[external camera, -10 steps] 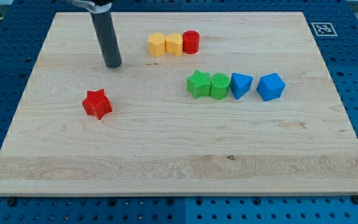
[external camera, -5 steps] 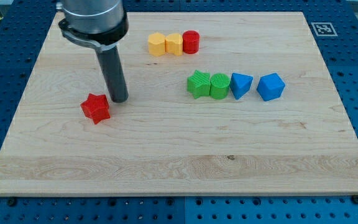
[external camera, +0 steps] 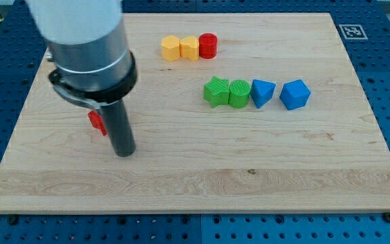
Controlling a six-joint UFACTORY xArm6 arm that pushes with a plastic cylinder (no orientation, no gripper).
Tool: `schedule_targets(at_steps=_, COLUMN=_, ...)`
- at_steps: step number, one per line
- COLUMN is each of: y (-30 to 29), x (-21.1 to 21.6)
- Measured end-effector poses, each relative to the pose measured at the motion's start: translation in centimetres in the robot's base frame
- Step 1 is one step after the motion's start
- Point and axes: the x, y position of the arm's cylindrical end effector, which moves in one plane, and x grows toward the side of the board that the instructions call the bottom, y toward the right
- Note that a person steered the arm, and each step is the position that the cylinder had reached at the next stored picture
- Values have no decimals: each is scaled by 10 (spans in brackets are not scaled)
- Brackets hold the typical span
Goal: Drag the red star to the bottom left of the yellow hexagon
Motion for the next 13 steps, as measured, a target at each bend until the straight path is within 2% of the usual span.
schedule_targets(at_steps=1, y=-19, x=-4)
schedule_targets(at_steps=4, y=-19, x=-28)
schedule_targets(at_steps=6, y=-58, x=-28)
schedule_targets(at_steps=7, y=-58, x=-30)
schedule_targets(at_steps=10, y=-46, x=-69)
schedule_targets(at_steps=11, y=-35, x=-49)
schedule_targets(at_steps=13, y=-22, x=-71)
